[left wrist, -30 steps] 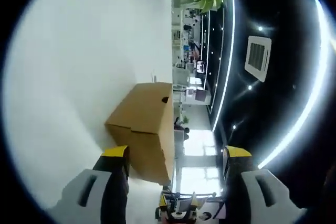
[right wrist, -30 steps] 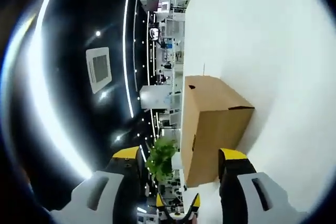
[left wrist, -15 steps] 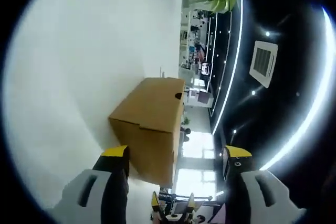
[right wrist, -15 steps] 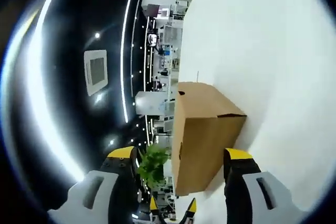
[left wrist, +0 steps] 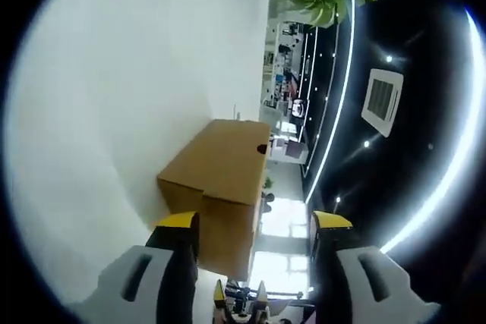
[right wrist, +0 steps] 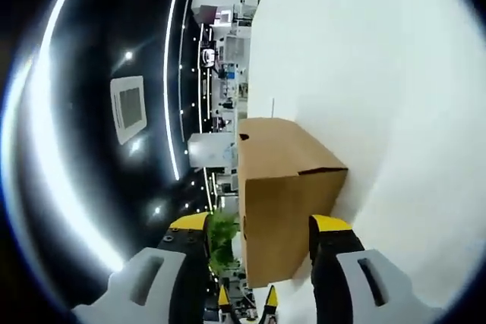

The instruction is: Operate the shoe box by opening the lid, removing the specified soft item, and placing it in the target area until the item is outside and the box remains undamaged.

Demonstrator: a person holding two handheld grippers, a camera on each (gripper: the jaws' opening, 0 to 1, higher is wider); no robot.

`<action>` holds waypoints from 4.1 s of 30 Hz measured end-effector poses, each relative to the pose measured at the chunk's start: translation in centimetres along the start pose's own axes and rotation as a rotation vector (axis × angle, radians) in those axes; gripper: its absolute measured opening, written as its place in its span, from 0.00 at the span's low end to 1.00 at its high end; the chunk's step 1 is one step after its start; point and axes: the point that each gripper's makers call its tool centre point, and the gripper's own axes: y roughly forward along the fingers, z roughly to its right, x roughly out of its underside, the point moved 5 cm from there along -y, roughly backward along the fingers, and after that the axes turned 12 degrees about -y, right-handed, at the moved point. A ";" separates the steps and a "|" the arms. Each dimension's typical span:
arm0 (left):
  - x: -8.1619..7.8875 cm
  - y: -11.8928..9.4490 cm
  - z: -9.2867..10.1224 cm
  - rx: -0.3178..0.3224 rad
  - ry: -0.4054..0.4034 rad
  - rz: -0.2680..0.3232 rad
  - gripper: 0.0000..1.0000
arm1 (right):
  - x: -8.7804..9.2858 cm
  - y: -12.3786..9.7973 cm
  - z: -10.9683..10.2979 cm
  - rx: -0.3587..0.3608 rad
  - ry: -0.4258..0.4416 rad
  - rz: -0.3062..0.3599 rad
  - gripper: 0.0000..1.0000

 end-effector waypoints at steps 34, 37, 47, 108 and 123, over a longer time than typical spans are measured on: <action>-0.9 0.2 -1.2 -0.092 0.090 0.056 0.29 | -1.4 1.3 1.3 0.066 -0.053 0.008 0.33; -0.7 0.2 -1.1 -0.102 0.110 0.064 0.28 | -1.4 1.3 1.1 0.072 -0.046 0.006 0.33; -0.6 0.2 -0.8 -0.141 0.123 0.071 0.28 | -1.6 1.2 0.7 0.067 -0.059 -0.003 0.27; 1.1 -1.1 4.6 -0.185 0.544 -0.009 0.12 | -2.9 1.2 -5.2 0.040 0.049 0.142 0.25; 1.3 -0.5 6.7 -0.251 1.345 -0.110 0.30 | -3.7 1.8 -6.1 0.013 0.075 0.152 0.25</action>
